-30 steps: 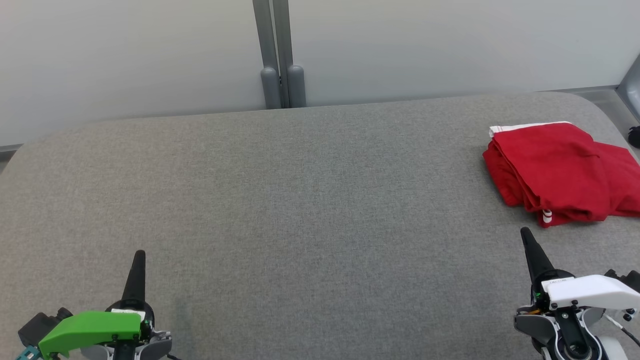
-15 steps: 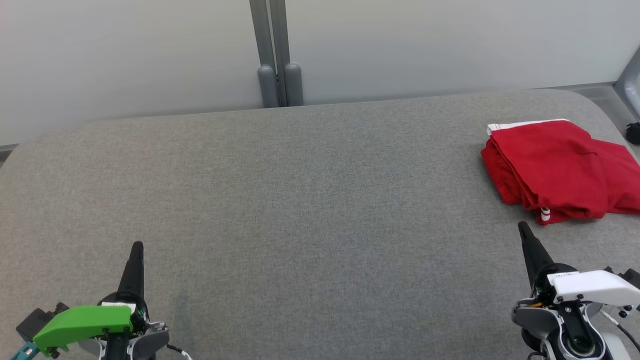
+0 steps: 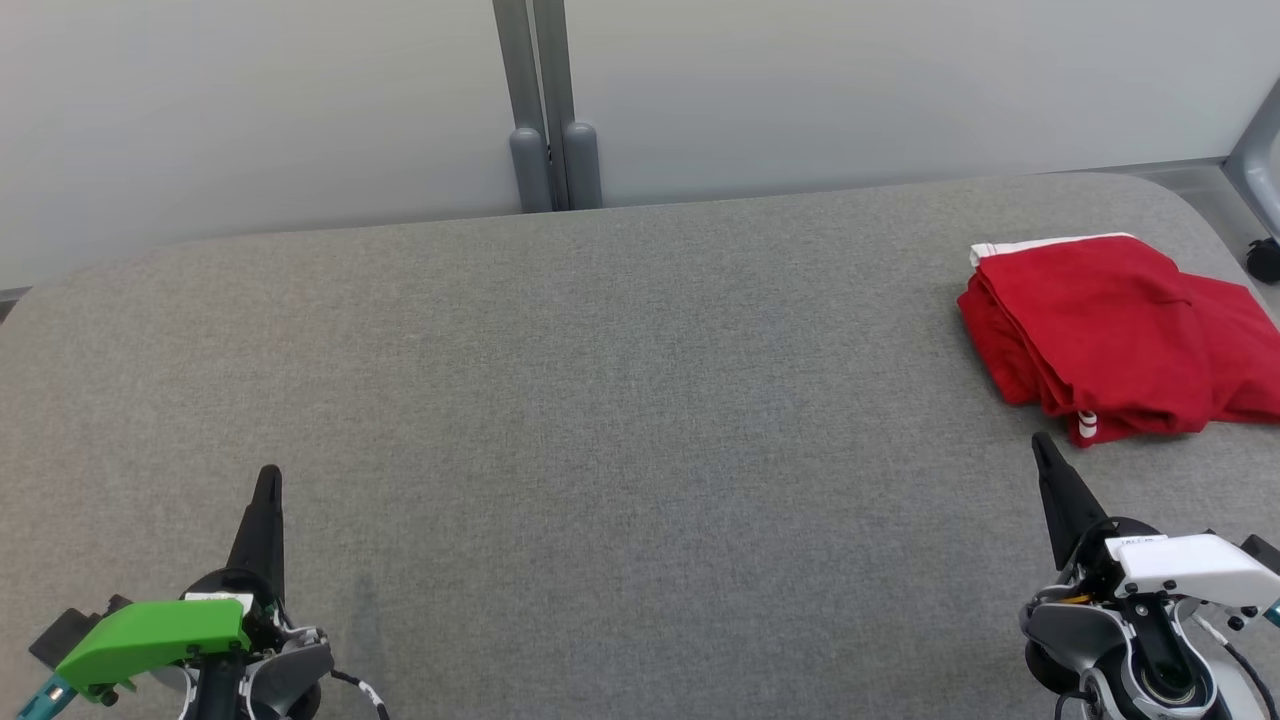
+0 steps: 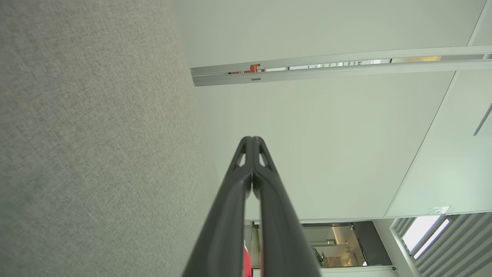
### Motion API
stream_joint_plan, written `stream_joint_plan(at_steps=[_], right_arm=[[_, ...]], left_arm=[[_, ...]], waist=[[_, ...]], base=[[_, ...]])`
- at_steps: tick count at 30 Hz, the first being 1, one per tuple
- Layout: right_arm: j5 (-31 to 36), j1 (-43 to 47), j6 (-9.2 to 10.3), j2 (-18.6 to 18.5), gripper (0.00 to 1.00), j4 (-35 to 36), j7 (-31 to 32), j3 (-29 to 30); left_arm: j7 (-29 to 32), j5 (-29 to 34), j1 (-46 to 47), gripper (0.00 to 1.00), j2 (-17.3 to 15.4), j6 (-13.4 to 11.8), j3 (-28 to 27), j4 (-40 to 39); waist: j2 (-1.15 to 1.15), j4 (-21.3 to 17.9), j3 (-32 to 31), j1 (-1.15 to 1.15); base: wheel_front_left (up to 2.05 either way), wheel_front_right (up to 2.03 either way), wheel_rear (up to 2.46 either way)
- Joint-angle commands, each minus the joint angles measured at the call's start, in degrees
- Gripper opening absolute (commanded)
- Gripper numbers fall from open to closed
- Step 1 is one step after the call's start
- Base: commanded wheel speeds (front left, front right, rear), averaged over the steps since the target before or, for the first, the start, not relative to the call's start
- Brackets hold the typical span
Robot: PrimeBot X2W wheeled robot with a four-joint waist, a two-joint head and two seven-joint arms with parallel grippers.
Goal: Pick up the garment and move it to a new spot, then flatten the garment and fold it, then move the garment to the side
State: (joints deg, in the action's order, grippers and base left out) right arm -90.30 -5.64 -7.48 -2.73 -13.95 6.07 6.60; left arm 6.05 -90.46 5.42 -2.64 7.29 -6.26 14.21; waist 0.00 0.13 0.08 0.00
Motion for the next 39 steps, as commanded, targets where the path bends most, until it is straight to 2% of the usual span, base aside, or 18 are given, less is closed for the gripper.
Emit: stream_joint_plan(at_steps=[1, 39], right_arm=[[-1.2, -0.8, -0.02, -0.3, 0.0, -0.1, 0.4, -0.1], [-2.3, -0.8, -0.02, -0.3, 0.0, -0.2, 0.7, -0.1]], left_arm=[[0.5, -1.3, 1.2, 0.0, -0.4, 0.3, -0.3, -0.2], [0.7, -2.0, 1.2, 0.0, -0.4, 0.4, -0.4, -0.2]], waist=[[0.0, 0.0, 0.0, 0.0], [0.0, -0.1, 0.1, 0.0]], base=[[0.0, 0.0, 0.0], [0.0, 0.0, 0.0]])
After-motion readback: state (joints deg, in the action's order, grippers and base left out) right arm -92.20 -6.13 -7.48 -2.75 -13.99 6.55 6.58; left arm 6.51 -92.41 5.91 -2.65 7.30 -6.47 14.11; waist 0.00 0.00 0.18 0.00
